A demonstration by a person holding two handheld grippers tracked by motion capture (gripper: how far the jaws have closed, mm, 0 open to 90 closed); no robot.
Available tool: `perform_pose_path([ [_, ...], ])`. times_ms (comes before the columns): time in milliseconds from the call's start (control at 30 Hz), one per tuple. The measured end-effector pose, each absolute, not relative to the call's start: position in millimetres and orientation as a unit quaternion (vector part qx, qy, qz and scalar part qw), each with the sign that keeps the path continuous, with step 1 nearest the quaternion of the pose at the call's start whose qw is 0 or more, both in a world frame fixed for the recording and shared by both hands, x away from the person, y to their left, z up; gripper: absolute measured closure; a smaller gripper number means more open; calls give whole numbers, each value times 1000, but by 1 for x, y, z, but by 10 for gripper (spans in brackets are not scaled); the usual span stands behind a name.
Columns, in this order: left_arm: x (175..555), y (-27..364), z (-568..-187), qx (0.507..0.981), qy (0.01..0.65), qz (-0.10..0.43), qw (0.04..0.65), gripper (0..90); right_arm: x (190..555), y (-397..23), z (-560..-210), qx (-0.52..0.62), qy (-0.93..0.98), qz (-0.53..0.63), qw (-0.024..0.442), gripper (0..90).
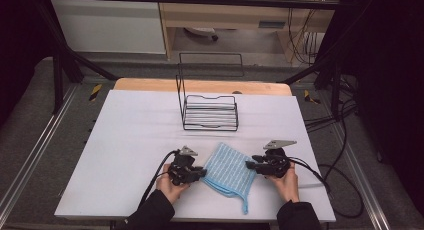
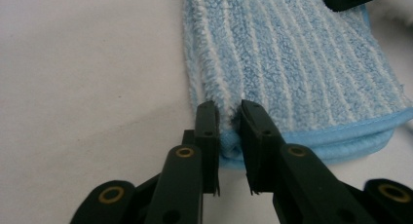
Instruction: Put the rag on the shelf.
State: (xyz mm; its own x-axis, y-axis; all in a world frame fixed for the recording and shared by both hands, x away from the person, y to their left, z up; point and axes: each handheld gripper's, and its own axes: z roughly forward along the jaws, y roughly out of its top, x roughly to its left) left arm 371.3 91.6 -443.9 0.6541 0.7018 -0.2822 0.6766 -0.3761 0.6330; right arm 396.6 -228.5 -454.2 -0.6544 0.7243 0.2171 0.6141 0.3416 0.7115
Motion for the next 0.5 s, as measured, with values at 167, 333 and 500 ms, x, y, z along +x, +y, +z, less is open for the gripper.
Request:
perform_pose_path([
  [167,371,91,-443,829,414,21,375,826,397,-228,-454,417,814,402,49,683],
  [333,370,92,-440,831,410,24,376,842,395,-227,-450,428,810,398,46,753],
  [500,370,96,-431,831,408,29,378,846,391,-227,-445,436,805,401,41,778],
])
